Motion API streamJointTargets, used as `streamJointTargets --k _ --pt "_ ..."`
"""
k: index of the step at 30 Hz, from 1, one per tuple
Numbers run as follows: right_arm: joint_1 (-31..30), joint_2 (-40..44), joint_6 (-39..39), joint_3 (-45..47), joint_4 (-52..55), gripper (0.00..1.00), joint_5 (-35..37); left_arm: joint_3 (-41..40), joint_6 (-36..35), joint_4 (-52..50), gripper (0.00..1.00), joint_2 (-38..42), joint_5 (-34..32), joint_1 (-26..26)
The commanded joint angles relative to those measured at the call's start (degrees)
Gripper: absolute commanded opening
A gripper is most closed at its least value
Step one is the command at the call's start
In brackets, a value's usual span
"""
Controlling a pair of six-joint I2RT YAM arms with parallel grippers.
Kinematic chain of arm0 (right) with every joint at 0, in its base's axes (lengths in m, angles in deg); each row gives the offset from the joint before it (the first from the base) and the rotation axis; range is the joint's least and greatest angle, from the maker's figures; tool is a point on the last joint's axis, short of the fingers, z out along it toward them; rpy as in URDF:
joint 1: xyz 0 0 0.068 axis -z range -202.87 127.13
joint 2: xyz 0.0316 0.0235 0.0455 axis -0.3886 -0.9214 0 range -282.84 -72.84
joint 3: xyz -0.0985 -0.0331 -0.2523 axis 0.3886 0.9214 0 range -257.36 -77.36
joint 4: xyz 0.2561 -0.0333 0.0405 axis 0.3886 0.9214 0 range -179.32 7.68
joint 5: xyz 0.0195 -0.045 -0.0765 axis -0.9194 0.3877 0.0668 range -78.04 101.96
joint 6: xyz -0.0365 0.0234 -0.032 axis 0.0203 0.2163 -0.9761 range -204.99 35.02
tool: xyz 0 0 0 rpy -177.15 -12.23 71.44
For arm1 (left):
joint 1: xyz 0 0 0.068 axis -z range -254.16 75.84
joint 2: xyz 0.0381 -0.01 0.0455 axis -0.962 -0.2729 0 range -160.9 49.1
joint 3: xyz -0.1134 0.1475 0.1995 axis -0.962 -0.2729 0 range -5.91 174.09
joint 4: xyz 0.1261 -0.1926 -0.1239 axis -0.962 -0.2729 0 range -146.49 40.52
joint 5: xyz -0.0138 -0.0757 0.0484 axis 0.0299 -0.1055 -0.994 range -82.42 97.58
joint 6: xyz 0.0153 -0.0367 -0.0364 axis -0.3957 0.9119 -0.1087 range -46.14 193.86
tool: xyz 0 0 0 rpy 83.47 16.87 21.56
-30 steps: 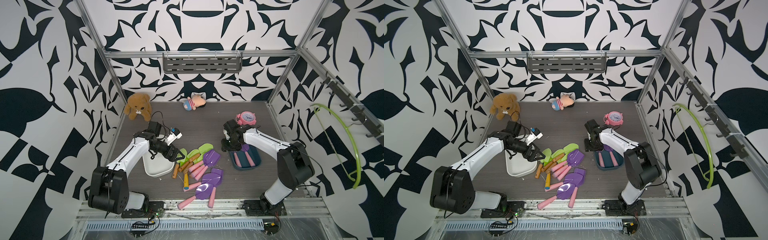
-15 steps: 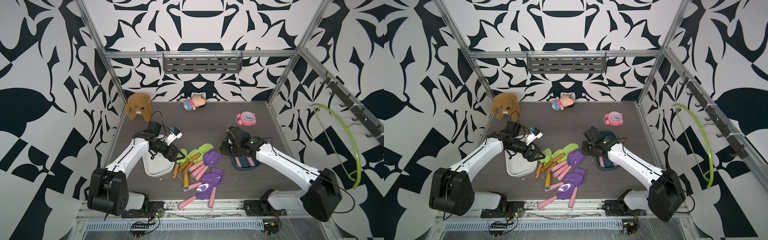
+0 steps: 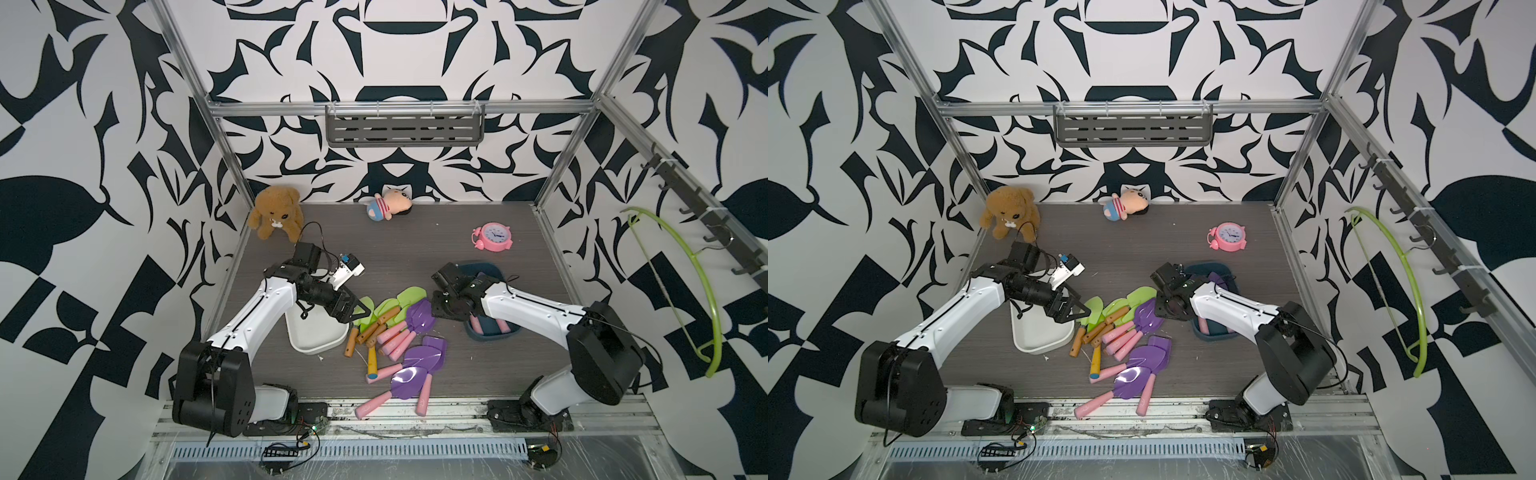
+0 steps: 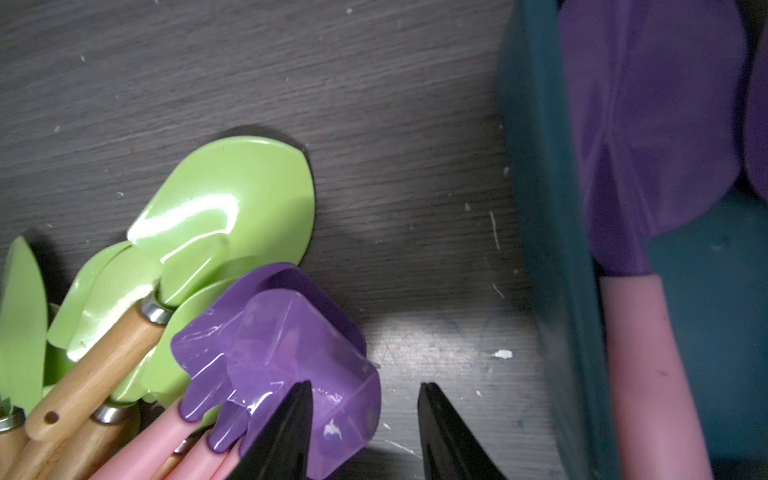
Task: Sort the small shovels by color and place them into the storage box
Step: Pick up the shovel from the center of the board.
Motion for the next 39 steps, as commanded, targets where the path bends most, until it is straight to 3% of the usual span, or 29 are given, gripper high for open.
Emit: streamJointTargets --k 1,8,22,39 --pt "0.05 0.04 0.58 -0.17 -2.36 0.44 0.31 -1.38 -0.53 -0.33 1.00 0.90 0.99 -0.13" --pt "0.05 -0.85 1.47 0.34 -3.66 0.36 -0.93 -1.54 -0.57 -0.49 0.99 0.93 0.81 -0.25" --pt "-0.04 1.77 5.11 4.66 -5.35 0.39 -1.40 -1.05 -0.58 -0.37 0.99 0.20 0.81 -0.24" --pt "-0.56 6.60 4.93 5.58 -4.65 0.07 -0.52 -0.70 -0.68 -0.56 0.99 0.21 0.37 -0.27"
